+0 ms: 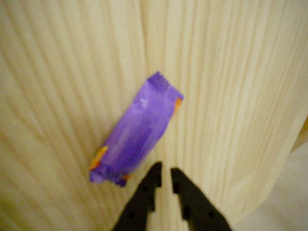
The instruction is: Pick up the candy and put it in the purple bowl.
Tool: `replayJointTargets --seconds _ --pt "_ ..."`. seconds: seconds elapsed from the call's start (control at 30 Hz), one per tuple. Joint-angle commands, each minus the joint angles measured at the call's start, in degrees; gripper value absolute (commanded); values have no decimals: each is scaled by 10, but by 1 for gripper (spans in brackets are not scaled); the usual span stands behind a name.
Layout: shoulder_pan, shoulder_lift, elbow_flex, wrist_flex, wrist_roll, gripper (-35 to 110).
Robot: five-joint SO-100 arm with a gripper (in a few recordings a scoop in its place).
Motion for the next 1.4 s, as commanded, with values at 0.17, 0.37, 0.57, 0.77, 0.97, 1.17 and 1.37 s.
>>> replayJointTargets --seconds 0.17,0.37,0.57,0.77,0.97,1.17,1.37 --pt "-4 20 -1 -5 11 0" --pt "-4 20 -1 -5 12 0" --pt "-11 21 0 -6 4 0" --pt "-8 20 -1 -7 7 0" --pt "-17 20 8 -59 19 0" --pt "-17 20 -43 -62 38 0" --pt "-30 20 -134 -55 84 0"
